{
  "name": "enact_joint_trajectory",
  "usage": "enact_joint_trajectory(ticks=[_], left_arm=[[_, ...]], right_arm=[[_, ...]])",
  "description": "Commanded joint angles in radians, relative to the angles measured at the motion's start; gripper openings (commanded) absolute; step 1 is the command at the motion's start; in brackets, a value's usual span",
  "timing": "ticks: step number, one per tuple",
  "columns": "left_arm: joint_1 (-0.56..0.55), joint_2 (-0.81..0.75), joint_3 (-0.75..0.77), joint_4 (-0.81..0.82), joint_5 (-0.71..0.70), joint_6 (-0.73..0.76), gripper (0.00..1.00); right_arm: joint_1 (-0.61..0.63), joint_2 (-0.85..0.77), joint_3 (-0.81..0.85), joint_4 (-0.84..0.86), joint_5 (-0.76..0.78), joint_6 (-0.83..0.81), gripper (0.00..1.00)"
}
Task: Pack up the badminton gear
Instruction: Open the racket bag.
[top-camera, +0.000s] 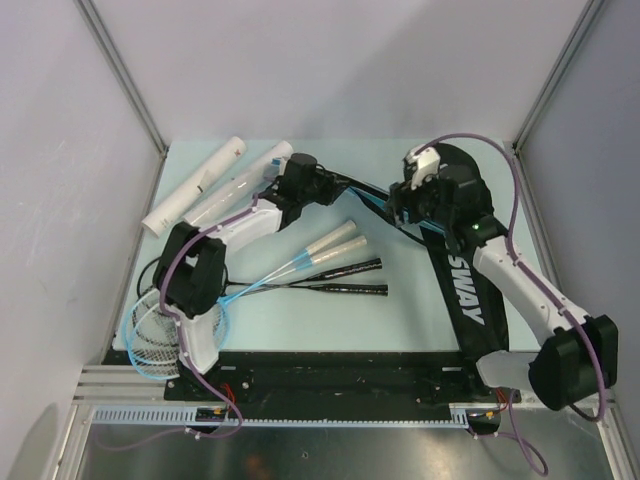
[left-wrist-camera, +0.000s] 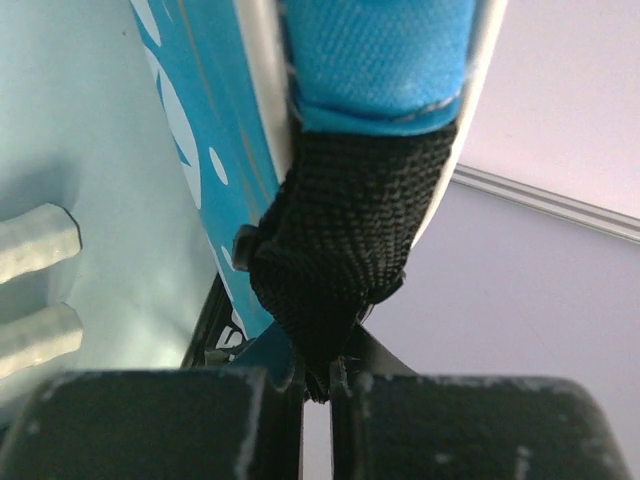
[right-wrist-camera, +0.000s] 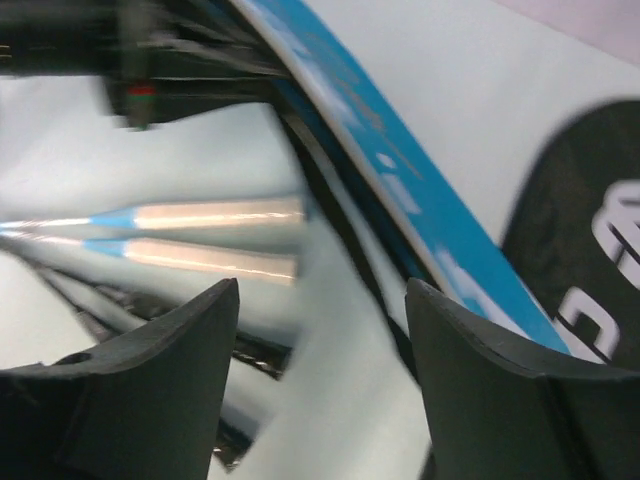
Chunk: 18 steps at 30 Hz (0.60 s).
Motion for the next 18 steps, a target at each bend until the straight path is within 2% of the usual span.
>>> enact_joint_trajectory(ticks=[1,2,4,10,14,18], left_arm=[[0.000,-0.102,-0.017,0.015,0.027,0.032,0.00],[0.002,-0.104,-0.019,0.015,0.025,0.044,0.00],[-0.001,-0.107,-0.022,0.015,0.019,0.045,0.00],[-0.003,-0.109,-0.023,0.015,0.021,0.053,0.00],[-0.003,-0.116,-0.028,0.015,-0.001,0.084,0.00],[-0.009,-0.113,-0.034,0.017,-0.001,0.091,0.01]], right_arm=[[-0.072,0.062,0.062,-0.033,-0.010,-0.066,0.69],[-0.064,0.077,0.062,-0.033,0.003,-0.147,0.67],[-0.056,0.128,0.063,-0.009,0.012,-0.186,0.64],[-0.056,0.189,0.071,0.083,0.055,-0.205,0.51],[-0.064,0.179,0.076,0.080,-0.020,-0.173,0.54],[-0.072,0.188,0.077,0.114,-0.012,-0.168,0.57]])
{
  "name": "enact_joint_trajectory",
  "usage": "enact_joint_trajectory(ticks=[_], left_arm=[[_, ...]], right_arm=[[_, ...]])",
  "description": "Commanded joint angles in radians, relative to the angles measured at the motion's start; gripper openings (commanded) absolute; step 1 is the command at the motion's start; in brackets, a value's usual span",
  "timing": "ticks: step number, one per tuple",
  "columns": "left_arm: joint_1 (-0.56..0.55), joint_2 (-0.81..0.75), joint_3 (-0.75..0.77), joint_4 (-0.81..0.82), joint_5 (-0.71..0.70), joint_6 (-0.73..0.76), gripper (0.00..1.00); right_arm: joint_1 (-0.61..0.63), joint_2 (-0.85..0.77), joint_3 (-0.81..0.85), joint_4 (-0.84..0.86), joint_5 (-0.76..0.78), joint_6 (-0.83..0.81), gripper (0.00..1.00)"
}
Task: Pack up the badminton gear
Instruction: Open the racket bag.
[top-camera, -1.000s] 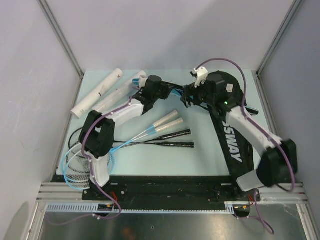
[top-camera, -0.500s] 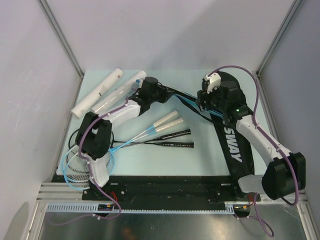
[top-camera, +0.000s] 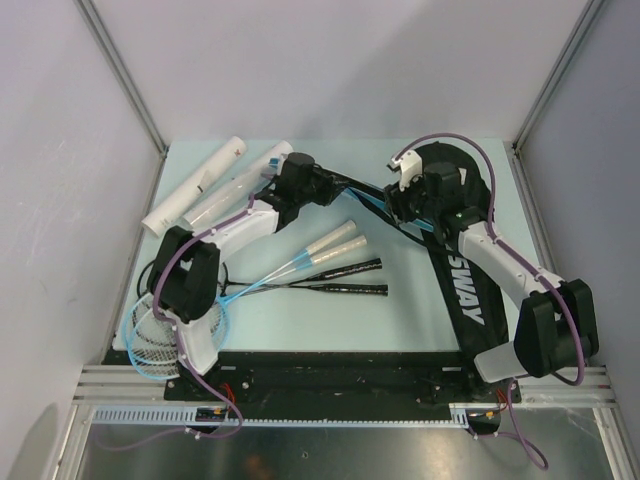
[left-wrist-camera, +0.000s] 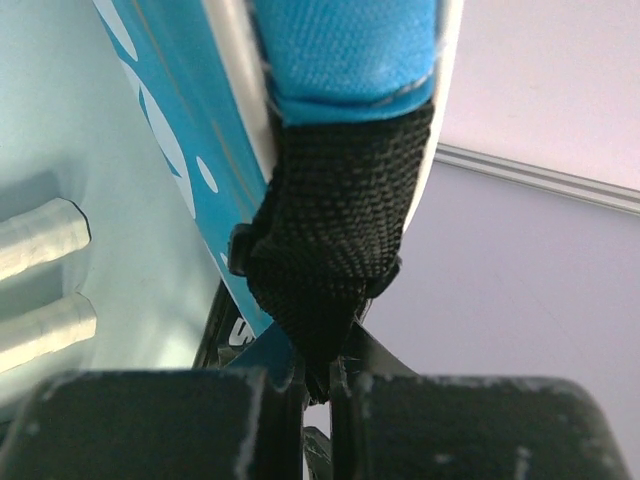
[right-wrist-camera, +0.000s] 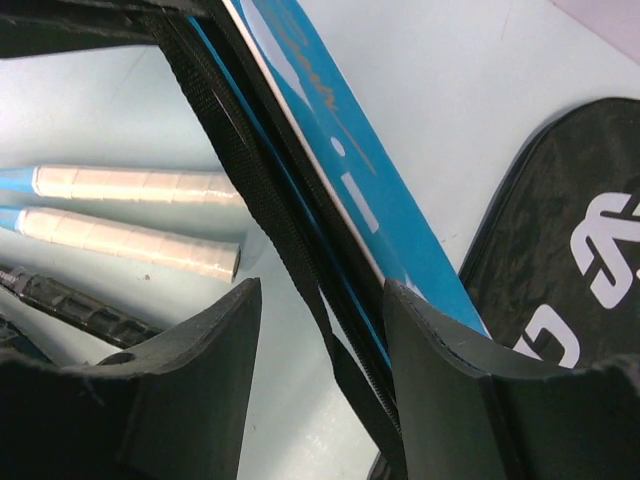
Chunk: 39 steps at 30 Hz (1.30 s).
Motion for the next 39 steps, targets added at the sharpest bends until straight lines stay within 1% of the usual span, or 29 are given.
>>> enact_joint_trajectory(ticks=[1,3,7,9,16,18,21,22,23,24,25,27,28,29,30,31,33,34,36,39], left_arm=[[-0.009,-0.059,-0.005,0.036,-0.006,0.032,0.00],[-0.010,-0.065,-0.019,0.037,-0.006,0.030,0.00],[-0.009,-0.071,-0.031,0.043,-0.006,0.029,0.00],[-0.009,-0.069,-0.028,0.045,-0.006,0.030,0.00],[-0.010,-0.069,-0.024,0.046,-0.006,0.020,0.00],[-0.010,-0.069,-0.022,0.046,-0.005,0.021,0.01],[-0.010,-0.074,-0.022,0.046,-0.005,0.029,0.00],[-0.010,-0.071,-0.021,0.046,-0.003,0.035,0.00],[-0.012,-0.068,-0.019,0.046,-0.002,0.041,0.00],[-0.010,-0.062,-0.008,0.046,0.006,0.052,0.00],[-0.010,-0.057,-0.002,0.046,0.011,0.069,0.00],[-0.012,-0.048,0.004,0.048,0.038,0.070,0.00],[-0.012,-0.046,0.004,0.048,0.044,0.070,0.04],[-0.015,-0.046,0.004,0.048,0.052,0.070,0.17],[-0.018,-0.048,-0.005,0.049,0.064,0.067,0.25],[-0.027,-0.056,-0.008,0.049,0.063,0.072,0.37],[-0.039,-0.063,-0.014,0.049,0.055,0.086,0.49],[-0.052,-0.069,-0.019,0.049,0.054,0.080,0.59],[-0.059,-0.068,-0.033,0.051,0.054,0.067,0.65],[-0.069,-0.048,-0.031,0.051,0.054,0.050,0.67]], right_arm=[[-0.017,-0.002,0.048,0.090,-0.019,0.005,0.56],[-0.023,0.006,0.052,0.107,-0.022,0.010,0.56],[-0.019,0.030,0.066,0.101,-0.020,-0.004,0.52],[-0.005,0.053,0.074,0.090,0.032,-0.044,0.52],[0.010,0.113,0.089,0.065,0.053,-0.087,0.52],[0.024,0.125,0.089,0.081,0.096,-0.105,0.52],[0.041,0.164,0.089,0.119,0.178,-0.177,0.51],[0.044,0.181,0.091,0.118,0.190,-0.220,0.48],[0.047,0.208,0.104,0.156,0.208,-0.234,0.45],[0.046,0.224,0.118,0.156,0.207,-0.239,0.42],[0.041,0.234,0.130,0.151,0.196,-0.237,0.30],[0.032,0.257,0.181,0.098,0.124,-0.228,0.15],[0.032,0.257,0.193,0.086,0.113,-0.216,0.00],[0.032,0.248,0.199,0.075,0.086,-0.193,0.00],[0.034,0.241,0.198,0.075,0.069,-0.179,0.00],[0.032,0.236,0.200,0.078,0.061,-0.162,0.00],[0.040,0.221,0.198,0.087,0.070,-0.134,0.00],[0.044,0.216,0.198,0.090,0.083,-0.128,0.00],[0.044,0.198,0.198,0.110,0.084,-0.111,0.00],[0.041,0.182,0.198,0.146,0.066,-0.096,0.00]])
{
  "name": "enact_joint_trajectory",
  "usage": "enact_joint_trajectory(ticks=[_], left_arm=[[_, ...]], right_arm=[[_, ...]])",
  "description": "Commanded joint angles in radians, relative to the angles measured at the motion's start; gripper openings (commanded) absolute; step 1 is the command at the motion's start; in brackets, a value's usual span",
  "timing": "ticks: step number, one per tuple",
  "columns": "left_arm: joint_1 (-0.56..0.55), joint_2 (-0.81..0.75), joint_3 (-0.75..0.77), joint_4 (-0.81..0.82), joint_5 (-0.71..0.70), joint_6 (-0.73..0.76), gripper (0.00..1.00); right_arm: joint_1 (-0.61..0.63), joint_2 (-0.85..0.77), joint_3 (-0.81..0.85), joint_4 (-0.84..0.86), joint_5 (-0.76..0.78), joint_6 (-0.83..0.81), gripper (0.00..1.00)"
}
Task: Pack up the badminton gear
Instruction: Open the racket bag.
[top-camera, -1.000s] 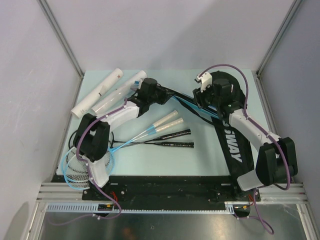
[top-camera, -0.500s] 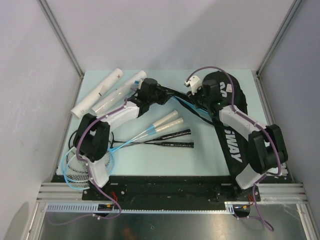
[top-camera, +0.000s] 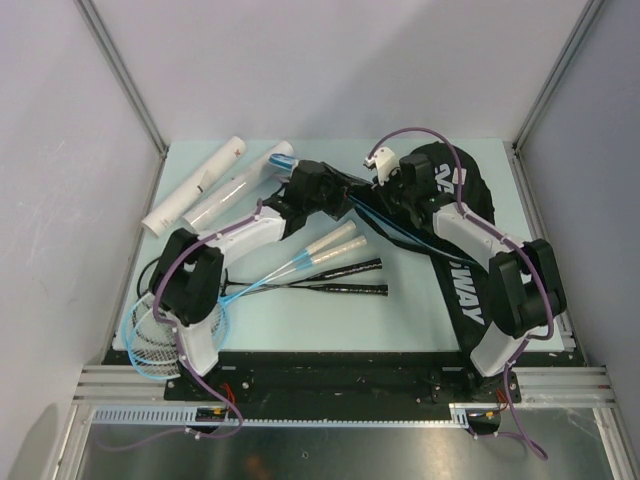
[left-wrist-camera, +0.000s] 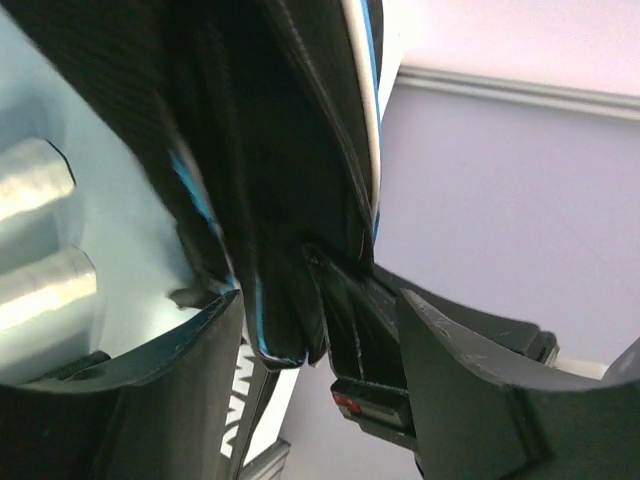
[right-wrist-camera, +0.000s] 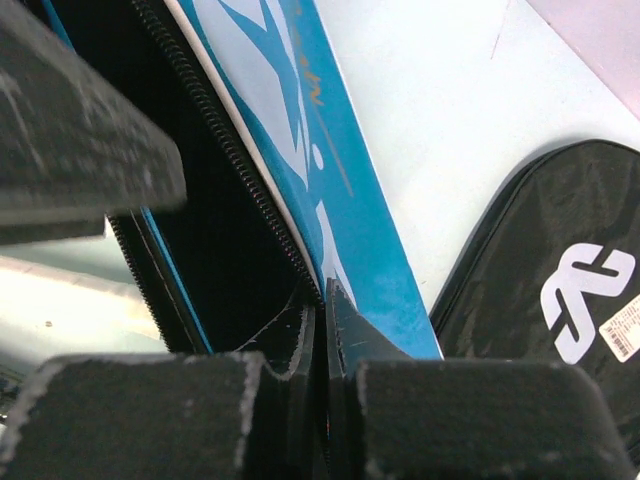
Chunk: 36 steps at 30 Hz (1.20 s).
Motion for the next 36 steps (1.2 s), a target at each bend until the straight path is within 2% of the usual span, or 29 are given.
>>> enact_joint_trajectory(ticks=[1,6,8,12,14,21,28,30,32,34,36], left_arm=[[-0.023,-0.034,0.003,0.027,0.009,-0.021,0.65],[-0.036,0.006,0.029,0.027,-0.005,-0.033,0.54],[-0.040,-0.005,0.010,0.027,-0.008,-0.025,0.57],[-0.051,-0.065,-0.055,0.030,-0.022,0.041,0.69],[-0.054,-0.077,-0.078,0.036,-0.047,0.048,0.72],[-0.051,0.035,0.022,0.036,-0.045,0.047,0.70],[-0.065,0.065,0.086,0.036,-0.087,0.061,0.70],[-0.068,0.078,0.092,0.035,-0.097,0.039,0.68],[-0.068,0.108,0.111,0.033,-0.103,0.027,0.58],[-0.068,0.130,0.120,0.030,-0.116,0.016,0.56],[-0.065,0.144,0.134,0.029,-0.123,0.044,0.43]], right_arm=[[0.002,-0.079,0.047,0.096,-0.037,0.051,0.00],[-0.024,-0.089,0.049,0.121,-0.084,0.094,0.00],[-0.049,-0.091,0.047,0.136,-0.107,0.116,0.00],[-0.082,-0.094,0.047,0.144,-0.159,0.142,0.00],[-0.090,-0.099,0.047,0.142,-0.169,0.143,0.00],[-0.084,-0.117,0.047,0.136,-0.163,0.142,0.00],[-0.063,-0.126,0.049,0.132,-0.120,0.108,0.00],[-0.059,-0.125,0.049,0.136,-0.114,0.110,0.00],[-0.056,-0.119,0.047,0.141,-0.121,0.120,0.00],[-0.058,-0.108,0.047,0.152,-0.123,0.129,0.00],[-0.061,-0.103,0.047,0.156,-0.129,0.129,0.00]])
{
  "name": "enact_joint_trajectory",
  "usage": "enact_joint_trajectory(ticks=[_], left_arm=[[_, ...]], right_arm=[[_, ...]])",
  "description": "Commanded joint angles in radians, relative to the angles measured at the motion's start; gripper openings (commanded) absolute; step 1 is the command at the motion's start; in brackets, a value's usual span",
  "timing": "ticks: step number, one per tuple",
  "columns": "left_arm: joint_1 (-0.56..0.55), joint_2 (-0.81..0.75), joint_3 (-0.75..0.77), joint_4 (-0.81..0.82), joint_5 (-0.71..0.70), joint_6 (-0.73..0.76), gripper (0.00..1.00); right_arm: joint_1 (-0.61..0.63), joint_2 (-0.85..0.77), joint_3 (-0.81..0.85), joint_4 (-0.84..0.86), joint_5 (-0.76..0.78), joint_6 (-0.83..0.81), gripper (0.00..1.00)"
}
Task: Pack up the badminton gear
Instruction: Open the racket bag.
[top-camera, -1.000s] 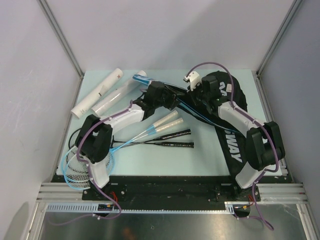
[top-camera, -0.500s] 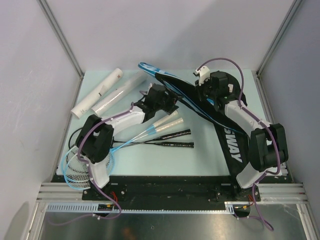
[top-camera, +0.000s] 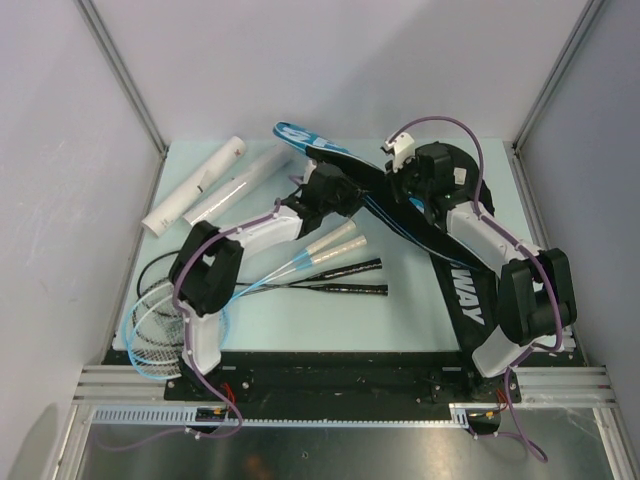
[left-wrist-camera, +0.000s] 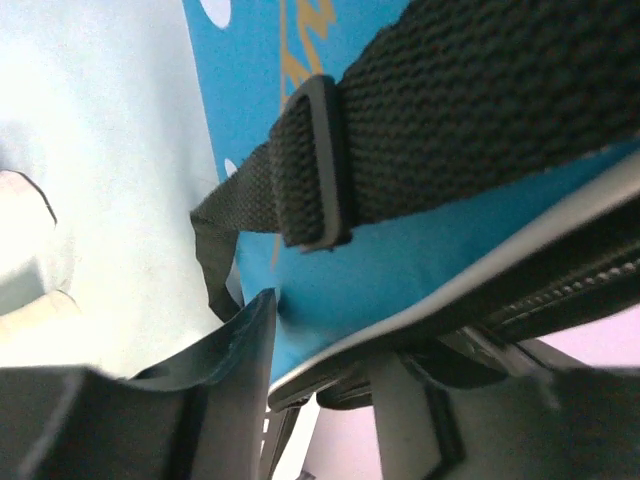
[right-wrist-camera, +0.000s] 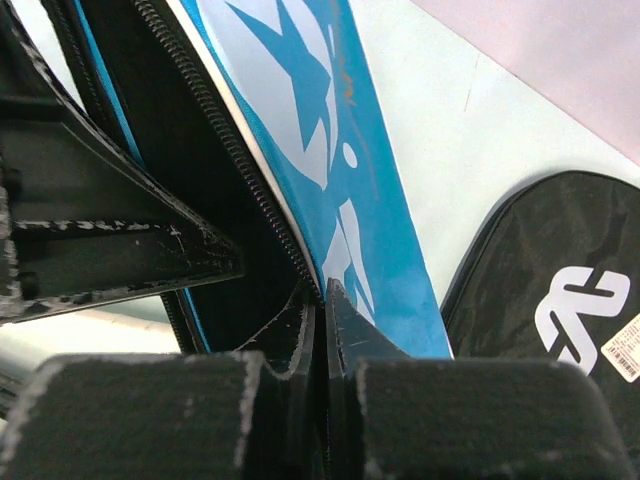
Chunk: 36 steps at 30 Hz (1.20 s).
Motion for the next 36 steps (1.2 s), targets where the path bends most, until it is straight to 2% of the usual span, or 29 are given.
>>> enact_joint_trajectory(ticks=[1,2,3,4,6,8,11,13,14,15,19,25,28,30,31,33,34,36], left_arm=[[-0.002,0.039,0.075,0.005,-0.059,0.058,0.37],[-0.002,0.042,0.083,0.005,-0.064,0.078,0.25],[-0.002,0.040,0.091,0.005,-0.067,0.101,0.20],[-0.002,0.039,0.101,0.005,-0.067,0.150,0.09],[-0.001,0.008,0.092,0.005,-0.061,0.184,0.00],[-0.002,-0.038,0.091,0.004,-0.044,0.256,0.00],[-0.002,-0.084,0.111,-0.001,-0.020,0.321,0.00],[0.001,-0.098,0.192,-0.038,0.010,0.406,0.00],[0.004,-0.095,0.233,-0.129,0.019,0.425,0.00],[0.005,-0.096,0.293,-0.153,0.045,0.437,0.00],[0.009,-0.105,0.385,-0.162,0.124,0.520,0.00],[0.019,-0.148,0.562,-0.326,0.091,0.696,0.00],[0.038,-0.154,0.680,-0.409,0.137,0.778,0.00],[0.050,-0.153,0.779,-0.476,0.163,0.845,0.00],[0.062,-0.153,0.807,-0.498,0.175,0.876,0.00],[0.087,-0.151,0.883,-0.577,0.185,0.927,0.00],[0.119,-0.160,0.890,-0.594,0.192,0.934,0.00],[0.159,-0.182,0.881,-0.607,0.256,0.959,0.00]], right_arm=[[0.000,-0.029,0.047,0.096,-0.017,0.011,0.00],[-0.009,-0.026,0.047,0.096,-0.040,0.009,0.00],[-0.017,-0.023,0.047,0.091,-0.051,0.006,0.00],[-0.024,-0.018,0.047,0.091,-0.080,-0.009,0.00],[-0.055,-0.017,0.049,0.088,-0.114,-0.015,0.00],[-0.098,-0.011,0.050,0.094,-0.163,0.002,0.00],[-0.130,-0.009,0.052,0.101,-0.114,0.035,0.00],[-0.143,-0.008,0.066,0.093,-0.061,0.077,0.00],[-0.143,-0.005,0.095,0.057,-0.039,0.087,0.00],[-0.135,-0.008,0.113,0.038,-0.012,0.107,0.00],[-0.117,-0.049,0.182,-0.036,0.163,0.199,0.00],[-0.106,-0.107,0.349,-0.161,0.173,0.385,0.00],[-0.081,-0.104,0.438,-0.197,0.182,0.472,0.00],[-0.080,-0.115,0.442,-0.174,0.173,0.589,0.00],[-0.083,-0.135,0.393,-0.104,0.144,0.755,0.00],[-0.080,-0.156,0.322,0.034,0.079,0.897,0.00],[-0.072,-0.150,0.304,0.101,0.041,1.022,0.00],[-0.048,-0.140,0.265,0.162,0.016,1.147,0.00]])
